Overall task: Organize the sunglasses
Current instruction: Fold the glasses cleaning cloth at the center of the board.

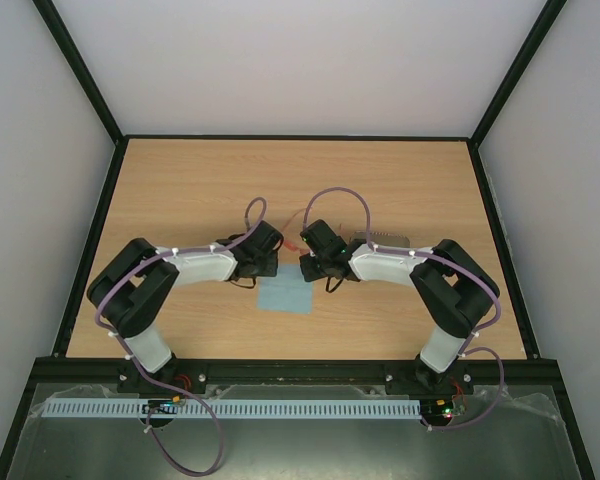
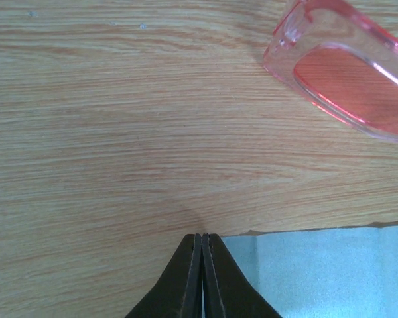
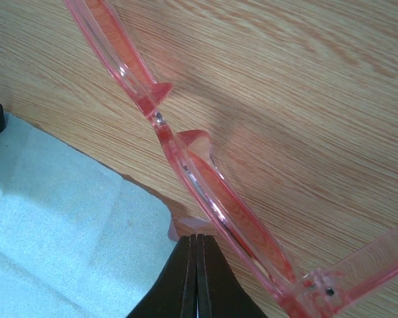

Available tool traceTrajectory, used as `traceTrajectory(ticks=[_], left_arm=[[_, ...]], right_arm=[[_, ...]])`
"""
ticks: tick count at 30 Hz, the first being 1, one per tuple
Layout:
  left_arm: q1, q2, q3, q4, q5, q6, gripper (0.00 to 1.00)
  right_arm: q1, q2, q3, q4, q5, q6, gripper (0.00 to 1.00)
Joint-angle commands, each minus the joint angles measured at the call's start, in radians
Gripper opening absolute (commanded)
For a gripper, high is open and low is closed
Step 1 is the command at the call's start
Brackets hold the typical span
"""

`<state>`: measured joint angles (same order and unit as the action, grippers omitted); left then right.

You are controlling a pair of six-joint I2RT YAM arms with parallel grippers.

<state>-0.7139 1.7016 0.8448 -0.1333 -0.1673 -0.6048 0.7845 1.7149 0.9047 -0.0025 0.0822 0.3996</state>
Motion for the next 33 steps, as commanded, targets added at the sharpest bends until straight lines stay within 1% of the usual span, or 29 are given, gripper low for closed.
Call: traceTrajectory(ticks=[1, 11, 33], left_arm=[[0.004, -0.055, -0.019, -0.037, 0.004, 0.008, 0.02], [0.005, -0.105, -0.035, -0.044, 0.008, 0.012, 0.02], [0.005, -0.216, -0.114, -0.043, 0.032, 0.002, 0.02]], right_arm=[[-0.004, -0.021, 0.015, -0.039, -0.026, -0.01, 0.01], [0.006, -0.044, 0.011, -0.053, -0.042, -0.008, 0.01], [0.092, -0.105, -0.003, -0.101, 0.019, 0.031, 0.01]])
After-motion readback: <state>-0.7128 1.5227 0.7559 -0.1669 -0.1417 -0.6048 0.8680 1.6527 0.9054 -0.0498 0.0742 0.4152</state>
